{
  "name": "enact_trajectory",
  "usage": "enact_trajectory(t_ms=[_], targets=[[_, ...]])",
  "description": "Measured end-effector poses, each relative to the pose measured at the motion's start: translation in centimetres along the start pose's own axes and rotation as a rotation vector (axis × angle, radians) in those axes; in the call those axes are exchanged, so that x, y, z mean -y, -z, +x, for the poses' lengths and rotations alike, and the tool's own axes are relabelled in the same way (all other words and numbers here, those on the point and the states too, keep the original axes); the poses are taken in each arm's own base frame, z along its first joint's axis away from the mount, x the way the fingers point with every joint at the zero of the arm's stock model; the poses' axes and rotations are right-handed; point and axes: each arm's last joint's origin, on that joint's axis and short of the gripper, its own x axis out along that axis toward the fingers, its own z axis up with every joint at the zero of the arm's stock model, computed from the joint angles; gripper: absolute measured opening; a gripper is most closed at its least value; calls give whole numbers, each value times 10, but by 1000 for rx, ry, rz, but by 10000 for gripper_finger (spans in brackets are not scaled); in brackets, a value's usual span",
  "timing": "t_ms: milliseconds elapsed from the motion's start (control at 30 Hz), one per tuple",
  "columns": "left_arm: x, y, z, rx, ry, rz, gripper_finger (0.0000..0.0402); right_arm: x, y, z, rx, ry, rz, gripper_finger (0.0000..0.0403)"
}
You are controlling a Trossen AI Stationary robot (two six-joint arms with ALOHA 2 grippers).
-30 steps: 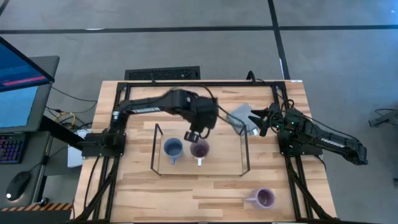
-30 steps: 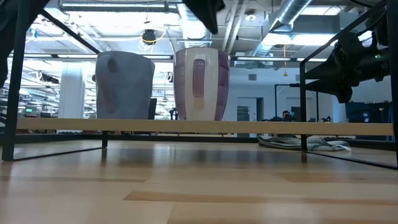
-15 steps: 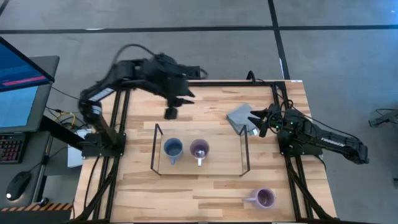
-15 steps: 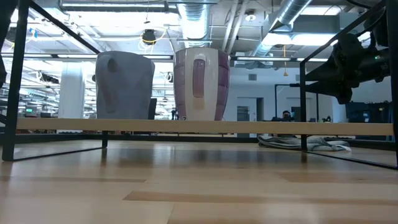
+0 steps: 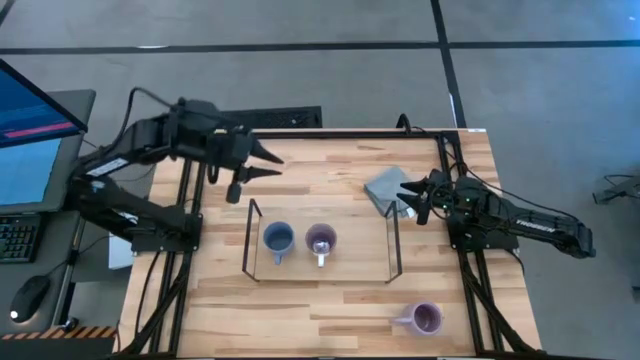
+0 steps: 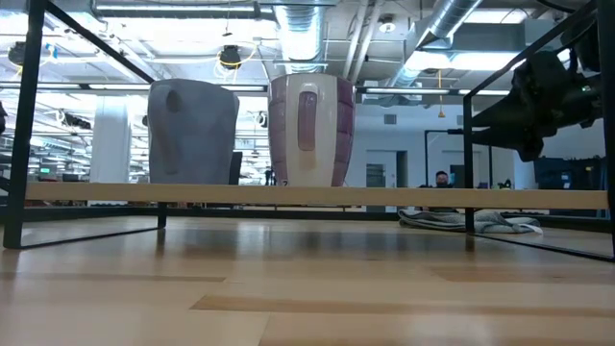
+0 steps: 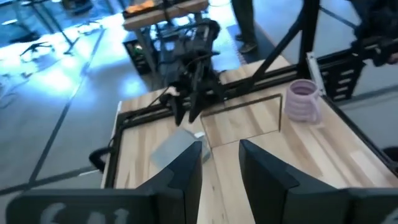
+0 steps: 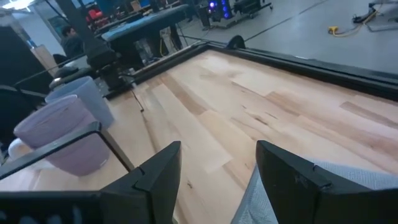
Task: Stack small to large cups/mugs on shelf
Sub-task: Put the purple mug on the shelf
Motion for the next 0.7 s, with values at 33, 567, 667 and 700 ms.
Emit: enact_trajectory(t_ms=[33, 567, 667, 700], targets=[[3, 10, -2, 7, -15, -12, 98, 0, 0, 0, 0, 0, -10, 230], [52, 177, 8, 286, -249, -70, 98, 0, 0, 0, 1, 2, -39, 230], [61, 205, 9, 347, -275, -66, 98, 0, 0, 0, 1, 2, -38, 230], [64, 214, 9, 347, -280, -66, 98, 0, 0, 0, 1, 2, -39, 230]])
